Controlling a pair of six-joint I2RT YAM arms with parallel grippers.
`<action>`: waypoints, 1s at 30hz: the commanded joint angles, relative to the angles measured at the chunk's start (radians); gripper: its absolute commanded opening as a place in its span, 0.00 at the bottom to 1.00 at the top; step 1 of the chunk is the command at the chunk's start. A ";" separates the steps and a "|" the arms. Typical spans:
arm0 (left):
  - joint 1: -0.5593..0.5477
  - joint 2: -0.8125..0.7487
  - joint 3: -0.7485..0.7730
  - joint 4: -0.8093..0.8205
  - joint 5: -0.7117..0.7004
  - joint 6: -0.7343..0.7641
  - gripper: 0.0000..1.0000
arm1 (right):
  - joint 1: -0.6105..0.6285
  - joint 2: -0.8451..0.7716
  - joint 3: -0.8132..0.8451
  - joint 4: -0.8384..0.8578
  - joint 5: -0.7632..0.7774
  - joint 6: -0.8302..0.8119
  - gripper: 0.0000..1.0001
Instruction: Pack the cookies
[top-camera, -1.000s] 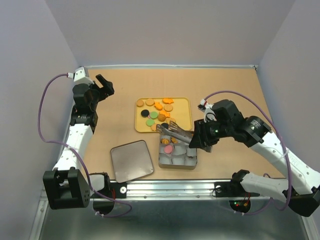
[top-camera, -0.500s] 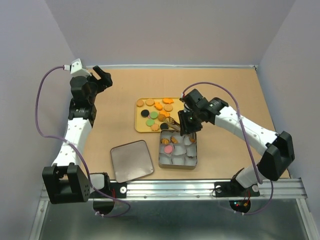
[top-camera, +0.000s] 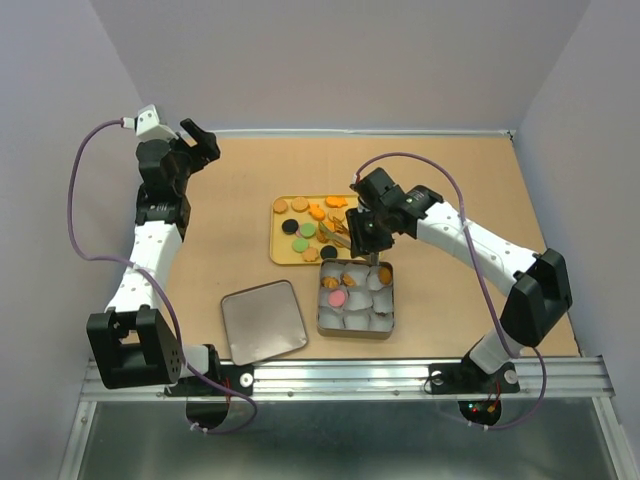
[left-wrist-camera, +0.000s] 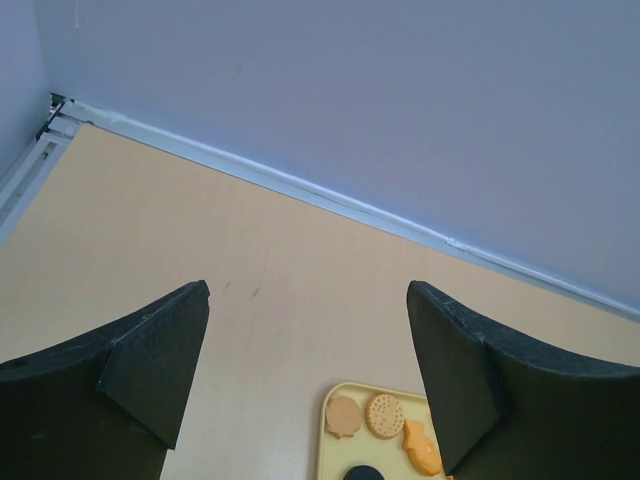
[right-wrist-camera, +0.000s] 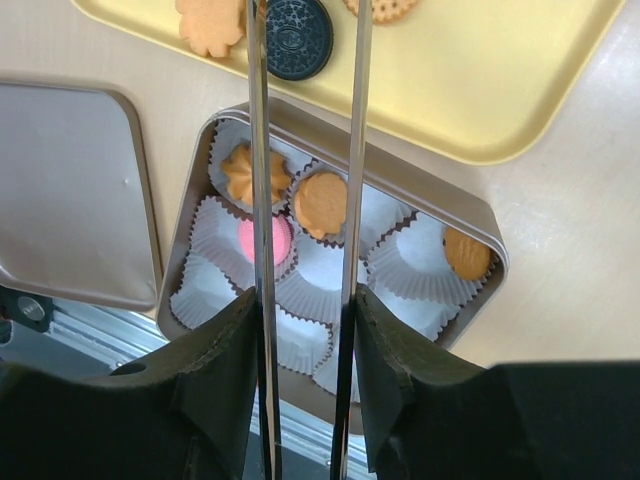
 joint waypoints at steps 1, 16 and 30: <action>0.011 -0.036 -0.009 0.068 0.022 0.013 0.91 | 0.008 0.028 0.080 0.051 0.004 -0.010 0.44; 0.033 -0.044 -0.013 0.068 0.031 0.002 0.91 | 0.053 0.062 0.093 0.054 -0.055 0.016 0.45; 0.036 -0.053 -0.019 0.063 0.034 0.002 0.91 | 0.082 0.014 0.027 0.021 -0.043 0.044 0.47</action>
